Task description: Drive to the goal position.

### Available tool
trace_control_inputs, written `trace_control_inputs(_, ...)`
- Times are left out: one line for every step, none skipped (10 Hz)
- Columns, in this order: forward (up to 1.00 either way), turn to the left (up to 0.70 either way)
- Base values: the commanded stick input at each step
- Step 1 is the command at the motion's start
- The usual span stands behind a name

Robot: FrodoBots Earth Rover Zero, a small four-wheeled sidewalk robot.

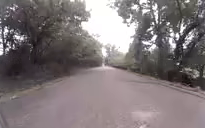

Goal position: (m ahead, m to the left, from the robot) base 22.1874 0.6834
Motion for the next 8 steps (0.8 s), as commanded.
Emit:
trace_control_inputs(0.7,0.0)
trace_control_inputs(0.7,0.0)
trace_control_inputs(0.7,0.0)
trace_control_inputs(0.7,0.0)
trace_control_inputs(0.7,0.0)
trace_control_inputs(0.7,0.0)
trace_control_inputs(0.7,0.0)
trace_control_inputs(0.7,0.0)
